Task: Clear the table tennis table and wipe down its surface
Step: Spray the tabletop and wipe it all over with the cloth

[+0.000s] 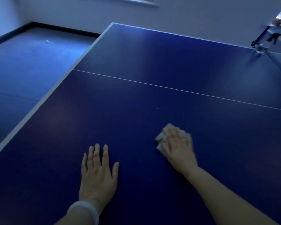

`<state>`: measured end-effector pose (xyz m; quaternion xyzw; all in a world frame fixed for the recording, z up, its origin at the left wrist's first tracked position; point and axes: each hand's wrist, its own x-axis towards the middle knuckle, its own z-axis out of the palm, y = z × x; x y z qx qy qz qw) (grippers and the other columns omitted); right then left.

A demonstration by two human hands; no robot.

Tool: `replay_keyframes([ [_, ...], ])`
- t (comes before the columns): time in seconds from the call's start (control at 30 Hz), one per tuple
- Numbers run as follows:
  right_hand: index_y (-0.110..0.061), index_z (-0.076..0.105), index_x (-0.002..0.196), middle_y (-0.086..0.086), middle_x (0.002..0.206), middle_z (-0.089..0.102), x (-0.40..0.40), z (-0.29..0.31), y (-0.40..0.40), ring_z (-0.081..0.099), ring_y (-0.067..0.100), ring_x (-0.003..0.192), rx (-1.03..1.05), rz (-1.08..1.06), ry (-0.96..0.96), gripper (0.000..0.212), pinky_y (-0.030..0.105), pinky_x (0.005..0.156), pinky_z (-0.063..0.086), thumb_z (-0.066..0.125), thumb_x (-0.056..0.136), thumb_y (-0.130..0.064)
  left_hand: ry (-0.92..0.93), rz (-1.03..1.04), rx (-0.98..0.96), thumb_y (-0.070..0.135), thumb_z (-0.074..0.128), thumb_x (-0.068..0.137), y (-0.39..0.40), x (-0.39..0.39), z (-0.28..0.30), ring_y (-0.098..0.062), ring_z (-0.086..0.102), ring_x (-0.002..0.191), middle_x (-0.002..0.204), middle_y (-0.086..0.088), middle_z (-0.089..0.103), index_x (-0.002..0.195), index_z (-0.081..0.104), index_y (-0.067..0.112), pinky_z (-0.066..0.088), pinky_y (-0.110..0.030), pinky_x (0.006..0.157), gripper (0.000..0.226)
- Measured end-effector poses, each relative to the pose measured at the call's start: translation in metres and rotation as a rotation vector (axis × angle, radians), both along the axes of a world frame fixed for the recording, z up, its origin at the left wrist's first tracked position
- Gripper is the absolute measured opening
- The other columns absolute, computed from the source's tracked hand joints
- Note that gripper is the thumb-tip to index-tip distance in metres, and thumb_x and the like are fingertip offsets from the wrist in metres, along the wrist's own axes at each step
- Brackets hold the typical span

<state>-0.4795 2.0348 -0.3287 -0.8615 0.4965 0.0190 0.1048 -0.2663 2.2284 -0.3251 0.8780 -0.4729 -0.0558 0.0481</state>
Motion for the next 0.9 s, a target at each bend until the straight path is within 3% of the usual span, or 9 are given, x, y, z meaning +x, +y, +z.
replay_keyframes([
  [0.07, -0.033, 0.006, 0.156, -0.008, 0.164, -0.006, -0.023, 0.003, -0.03, -0.006, 0.017, 0.151, -0.026, -0.295, -0.021, 0.058, 0.055, 0.121, -0.002, 0.012, 0.101, -0.051, 0.023, -0.003, -0.013, 0.059, -0.009, 0.089, 0.0, 0.0, 0.0, -0.024, -0.004, 0.151, 0.163, -0.011, 0.005, 0.156, 0.004, 0.018, -0.002, -0.044, 0.123, 0.079],
  [0.13, -0.028, 0.009, 0.156, -0.005, 0.165, -0.003, -0.037, 0.006, -0.061, -0.003, 0.021, 0.151, 0.001, -0.587, -0.025, 0.06, 0.058, 0.119, -0.001, 0.012, 0.101, -0.051, 0.055, -0.009, -0.004, 0.06, -0.004, 0.089, 0.0, 0.001, 0.002, -0.025, 0.004, 0.151, 0.162, -0.012, 0.014, 0.155, 0.015, 0.016, 0.005, -0.046, 0.123, 0.082],
  [0.27, -0.028, 0.002, 0.157, -0.001, 0.165, -0.01, -0.008, 0.012, -0.119, -0.008, 0.025, 0.151, 0.087, -0.813, 0.017, 0.066, 0.061, 0.117, -0.003, 0.011, 0.099, -0.057, 0.052, -0.01, 0.008, 0.062, -0.018, 0.087, -0.002, 0.001, 0.001, -0.025, 0.004, 0.151, 0.162, -0.012, 0.014, 0.155, 0.014, 0.016, 0.005, -0.047, 0.122, 0.088],
  [0.4, -0.031, 0.002, 0.157, -0.003, 0.165, -0.008, 0.068, 0.02, -0.154, -0.005, 0.027, 0.151, 0.122, -0.657, 0.034, 0.062, 0.062, 0.115, 0.001, 0.009, 0.099, -0.052, 0.039, -0.012, -0.001, 0.062, -0.017, 0.087, -0.002, 0.001, -0.003, -0.023, -0.003, 0.151, 0.163, -0.01, 0.008, 0.155, 0.009, 0.017, 0.002, -0.046, 0.122, 0.085],
  [0.53, -0.033, 0.012, 0.155, -0.006, 0.165, -0.001, 0.148, 0.02, -0.107, -0.001, 0.023, 0.15, 0.081, -0.186, 0.024, 0.056, 0.063, 0.112, 0.005, 0.019, 0.101, -0.048, 0.047, -0.007, 0.036, 0.06, -0.014, 0.091, -0.002, 0.0, 0.0, -0.025, 0.01, 0.15, 0.16, -0.012, 0.02, 0.153, 0.019, 0.015, 0.006, -0.045, 0.12, 0.084],
  [0.7, -0.036, -0.006, 0.155, -0.008, 0.161, -0.023, 0.144, 0.003, -0.005, -0.022, 0.019, 0.149, 0.014, 0.291, 0.037, 0.062, 0.061, 0.114, -0.016, 0.003, 0.097, -0.057, 0.035, 0.0, -0.015, 0.063, -0.024, 0.083, -0.002, 0.0, 0.001, -0.023, 0.001, 0.15, 0.163, -0.009, 0.011, 0.153, 0.007, 0.018, 0.001, -0.044, 0.122, 0.089],
  [0.8, -0.037, -0.002, 0.155, -0.009, 0.163, -0.015, 0.084, 0.003, -0.026, -0.015, 0.017, 0.15, -0.016, 0.144, 0.038, 0.06, 0.061, 0.116, -0.011, 0.011, 0.099, -0.055, 0.041, 0.003, -0.006, 0.062, -0.018, 0.087, -0.001, 0.0, 0.0, -0.023, -0.001, 0.151, 0.163, -0.01, 0.009, 0.153, 0.006, 0.018, 0.002, -0.045, 0.122, 0.084],
  [0.9, -0.033, 0.004, 0.155, -0.005, 0.164, -0.008, 0.014, 0.01, -0.052, -0.006, 0.023, 0.151, 0.009, -0.39, 0.013, 0.06, 0.065, 0.116, 0.001, 0.014, 0.1, -0.053, 0.061, 0.004, 0.002, 0.06, -0.001, 0.091, -0.002, 0.0, 0.001, -0.024, 0.001, 0.151, 0.162, -0.012, 0.012, 0.155, 0.013, 0.016, 0.003, -0.046, 0.122, 0.079],
])
